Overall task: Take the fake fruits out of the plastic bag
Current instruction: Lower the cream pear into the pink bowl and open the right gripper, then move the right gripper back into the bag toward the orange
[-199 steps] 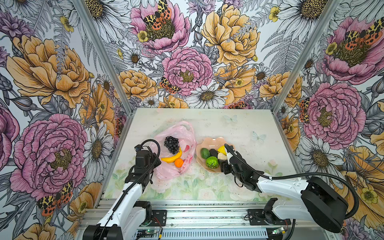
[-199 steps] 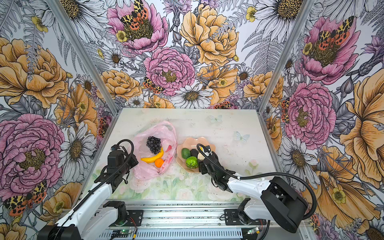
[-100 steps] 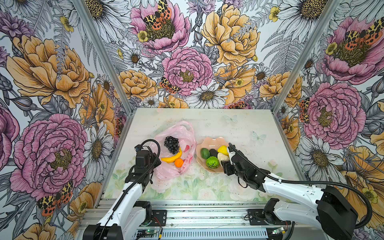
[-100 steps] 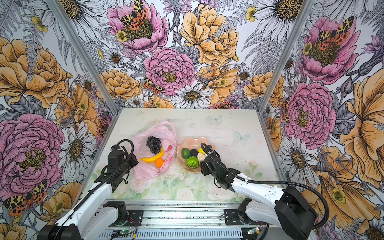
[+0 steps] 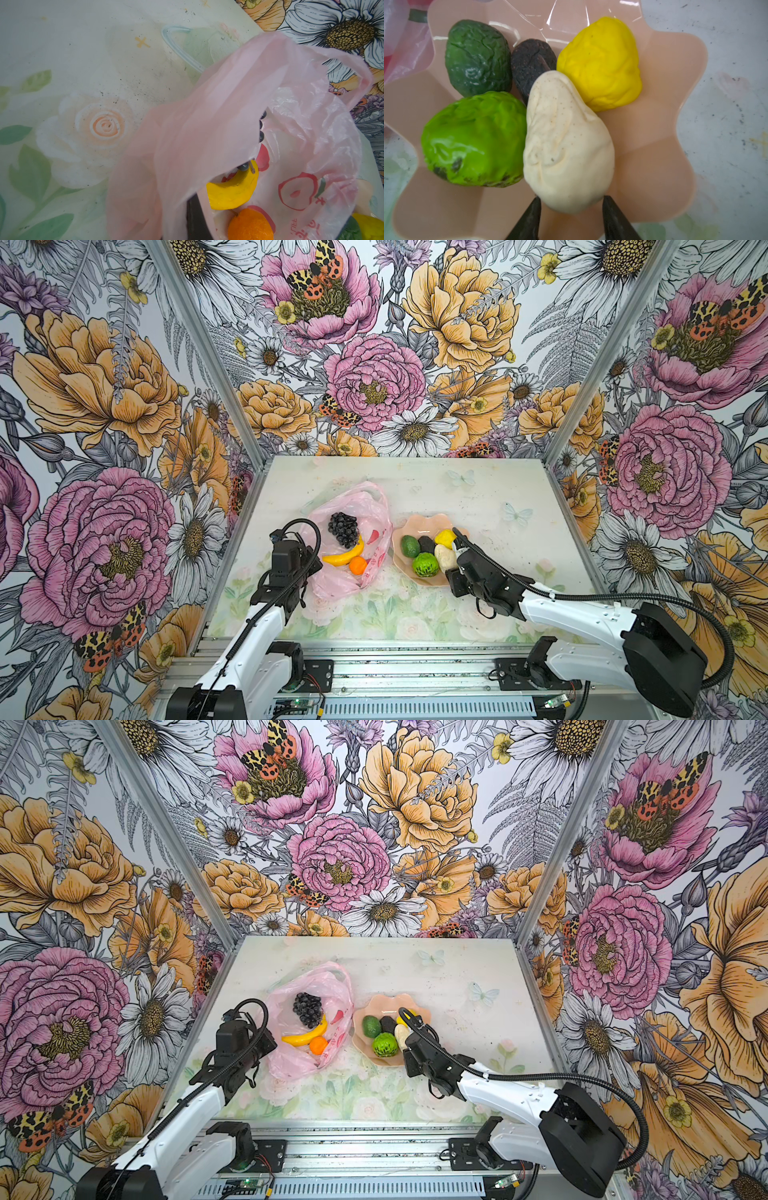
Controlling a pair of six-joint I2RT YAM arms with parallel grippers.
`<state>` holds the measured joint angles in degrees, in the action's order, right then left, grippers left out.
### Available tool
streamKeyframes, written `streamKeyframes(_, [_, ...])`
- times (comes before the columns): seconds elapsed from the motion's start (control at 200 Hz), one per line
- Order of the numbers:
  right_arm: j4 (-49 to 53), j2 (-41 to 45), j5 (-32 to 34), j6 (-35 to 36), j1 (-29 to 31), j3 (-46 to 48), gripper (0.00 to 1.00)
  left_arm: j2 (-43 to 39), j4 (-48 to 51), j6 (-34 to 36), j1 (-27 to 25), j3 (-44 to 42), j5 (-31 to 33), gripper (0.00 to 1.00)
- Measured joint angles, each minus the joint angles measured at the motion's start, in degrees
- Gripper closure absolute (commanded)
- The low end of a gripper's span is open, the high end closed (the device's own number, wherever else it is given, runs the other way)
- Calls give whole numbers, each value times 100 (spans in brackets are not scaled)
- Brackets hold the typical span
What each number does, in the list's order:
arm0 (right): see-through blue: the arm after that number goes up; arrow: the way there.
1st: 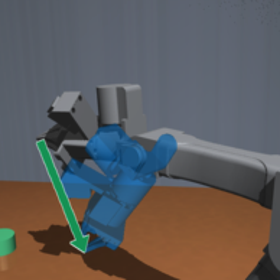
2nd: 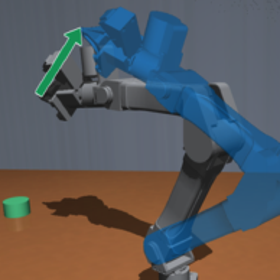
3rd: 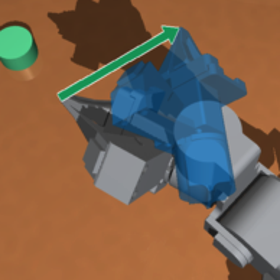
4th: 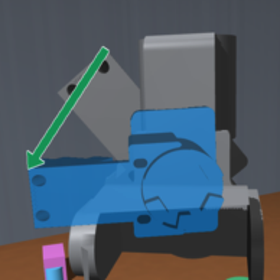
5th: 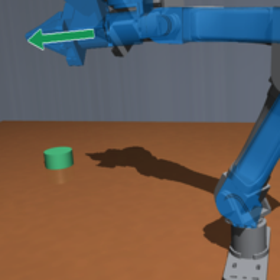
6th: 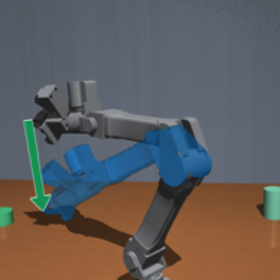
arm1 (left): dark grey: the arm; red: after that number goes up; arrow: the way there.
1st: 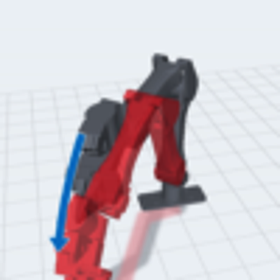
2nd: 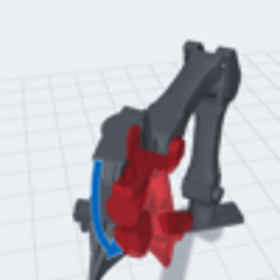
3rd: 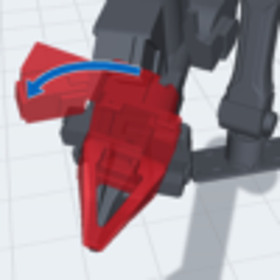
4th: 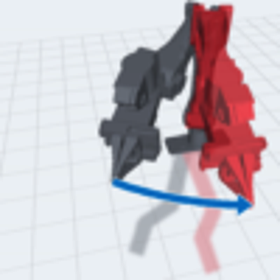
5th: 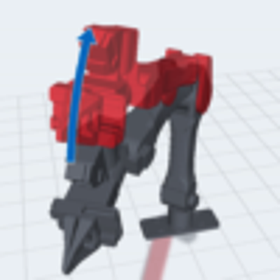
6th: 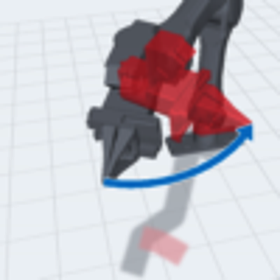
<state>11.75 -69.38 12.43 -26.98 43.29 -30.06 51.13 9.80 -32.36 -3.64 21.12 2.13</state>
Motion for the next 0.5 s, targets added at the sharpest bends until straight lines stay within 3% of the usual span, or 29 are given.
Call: streamKeyframes(0.5, [26, -404, 146, 0, -4, -365, 44, 0, 0, 0, 0, 0, 0, 100])
